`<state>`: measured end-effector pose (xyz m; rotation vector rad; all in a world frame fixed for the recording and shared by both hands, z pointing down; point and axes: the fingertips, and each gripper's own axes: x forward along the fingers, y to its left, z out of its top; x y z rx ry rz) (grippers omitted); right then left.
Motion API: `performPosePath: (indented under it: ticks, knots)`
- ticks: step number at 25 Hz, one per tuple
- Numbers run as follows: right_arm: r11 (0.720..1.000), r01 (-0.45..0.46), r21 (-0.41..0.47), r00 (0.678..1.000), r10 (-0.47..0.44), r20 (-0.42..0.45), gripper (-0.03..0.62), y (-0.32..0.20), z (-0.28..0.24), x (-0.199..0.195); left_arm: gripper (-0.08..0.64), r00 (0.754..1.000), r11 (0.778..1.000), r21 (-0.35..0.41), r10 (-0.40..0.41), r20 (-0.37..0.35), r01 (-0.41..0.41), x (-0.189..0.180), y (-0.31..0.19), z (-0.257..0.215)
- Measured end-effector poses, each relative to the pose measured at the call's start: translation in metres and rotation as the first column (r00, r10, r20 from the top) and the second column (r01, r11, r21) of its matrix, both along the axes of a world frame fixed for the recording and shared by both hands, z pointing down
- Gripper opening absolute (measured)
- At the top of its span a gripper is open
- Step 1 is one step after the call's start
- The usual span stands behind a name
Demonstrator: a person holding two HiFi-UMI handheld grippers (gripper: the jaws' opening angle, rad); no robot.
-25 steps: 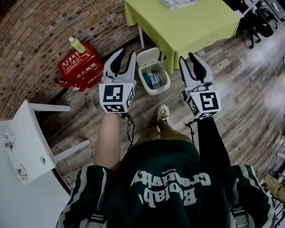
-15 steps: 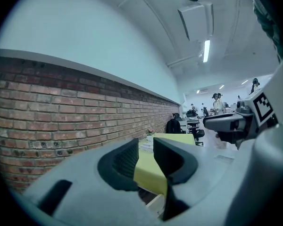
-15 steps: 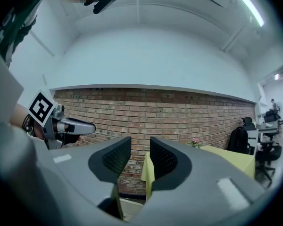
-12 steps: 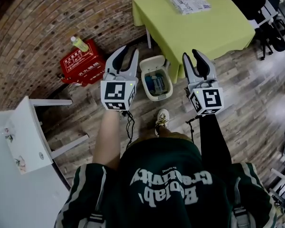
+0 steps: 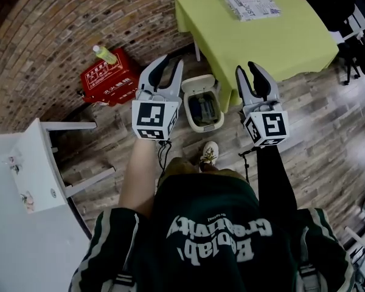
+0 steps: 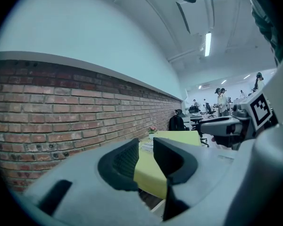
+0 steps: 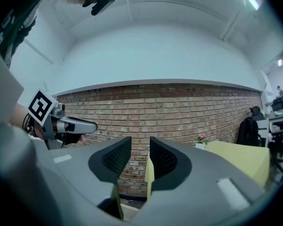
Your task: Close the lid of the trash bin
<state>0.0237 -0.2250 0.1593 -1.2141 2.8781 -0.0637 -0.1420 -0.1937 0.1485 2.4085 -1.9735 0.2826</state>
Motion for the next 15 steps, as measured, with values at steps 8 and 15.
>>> performPosePath:
  ticks: [8,15]
  knots:
    - [1.0,-0.014,-0.01,1.0,0.014,0.015,0.137,-0.021,0.011,0.002,0.104,1.0,1.0,-0.018,0.017,0.018,-0.016,0.007,-0.017,0.004]
    - [0.999,-0.026,-0.037,0.999,0.027,0.026,0.135,-0.032,0.024,-0.008,0.104,1.0,0.998,-0.066,0.017,0.026,-0.015,0.001,-0.034,0.025]
